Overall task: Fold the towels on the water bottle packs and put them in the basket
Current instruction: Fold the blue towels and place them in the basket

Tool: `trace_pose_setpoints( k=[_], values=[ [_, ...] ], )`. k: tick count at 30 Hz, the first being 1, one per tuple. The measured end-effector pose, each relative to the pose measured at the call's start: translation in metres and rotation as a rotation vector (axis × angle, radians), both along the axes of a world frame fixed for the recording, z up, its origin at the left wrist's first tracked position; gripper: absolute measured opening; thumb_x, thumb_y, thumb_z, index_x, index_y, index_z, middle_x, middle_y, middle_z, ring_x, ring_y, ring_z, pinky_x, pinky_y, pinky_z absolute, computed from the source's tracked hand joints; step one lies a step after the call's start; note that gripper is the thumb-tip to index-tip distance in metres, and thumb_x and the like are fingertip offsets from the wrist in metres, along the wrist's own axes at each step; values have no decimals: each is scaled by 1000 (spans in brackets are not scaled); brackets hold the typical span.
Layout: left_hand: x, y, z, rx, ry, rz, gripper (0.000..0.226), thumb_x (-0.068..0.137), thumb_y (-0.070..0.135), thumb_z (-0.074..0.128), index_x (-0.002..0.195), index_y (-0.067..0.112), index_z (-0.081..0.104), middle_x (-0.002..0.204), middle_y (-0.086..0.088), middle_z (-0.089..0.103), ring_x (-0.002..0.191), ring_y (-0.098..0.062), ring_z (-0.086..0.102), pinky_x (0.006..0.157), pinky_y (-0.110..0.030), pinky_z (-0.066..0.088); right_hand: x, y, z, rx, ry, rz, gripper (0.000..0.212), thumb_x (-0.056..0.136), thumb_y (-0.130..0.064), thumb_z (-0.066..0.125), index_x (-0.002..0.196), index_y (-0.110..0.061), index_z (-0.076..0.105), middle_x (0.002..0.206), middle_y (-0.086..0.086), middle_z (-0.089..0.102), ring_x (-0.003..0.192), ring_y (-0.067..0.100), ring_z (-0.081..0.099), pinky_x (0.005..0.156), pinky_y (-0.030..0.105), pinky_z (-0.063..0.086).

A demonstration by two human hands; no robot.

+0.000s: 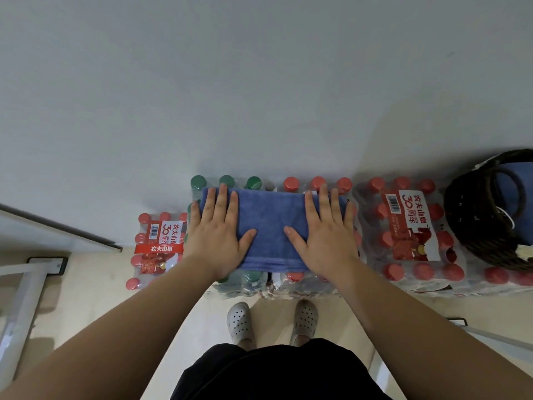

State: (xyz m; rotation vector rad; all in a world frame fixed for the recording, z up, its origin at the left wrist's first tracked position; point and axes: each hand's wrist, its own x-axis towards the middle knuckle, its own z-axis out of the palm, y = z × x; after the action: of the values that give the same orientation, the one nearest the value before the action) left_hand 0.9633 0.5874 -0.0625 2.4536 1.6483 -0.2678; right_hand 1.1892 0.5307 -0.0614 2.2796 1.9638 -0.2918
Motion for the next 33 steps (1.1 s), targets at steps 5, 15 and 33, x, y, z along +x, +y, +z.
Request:
trace_pose_setpoints(
  k=[5, 15, 33],
  values=[
    [6, 17, 1, 6, 3, -8, 86, 91, 72, 2, 155, 17, -16, 163, -7, -20, 150, -26, -20, 122, -53, -7, 8, 18, 3, -9, -11, -14, 91, 90, -78, 7, 158, -19, -7, 166, 11, -12, 152, 33, -15, 118, 56, -11],
    [-15, -17, 1, -3, -35, -9, 86, 89, 69, -6, 153, 14, -21, 160, -9, -27, 148, -27, -26, 121, -52, -8, -16, 10, 22, 2, -97, 17, 101, 84, -82, -3, 158, -13, -6, 165, 16, -8, 151, 36, -13, 117, 63, -9],
    [-40, -4, 11, -76, -283, 78, 67, 98, 50, 40, 156, 21, 22, 163, -14, 15, 151, -34, 9, 122, -50, 6, -77, 14, 5, -22, -79, 88, 92, 87, -73, -8, 158, -14, -7, 167, 3, -10, 151, 28, -21, 116, 66, -9]
  ],
)
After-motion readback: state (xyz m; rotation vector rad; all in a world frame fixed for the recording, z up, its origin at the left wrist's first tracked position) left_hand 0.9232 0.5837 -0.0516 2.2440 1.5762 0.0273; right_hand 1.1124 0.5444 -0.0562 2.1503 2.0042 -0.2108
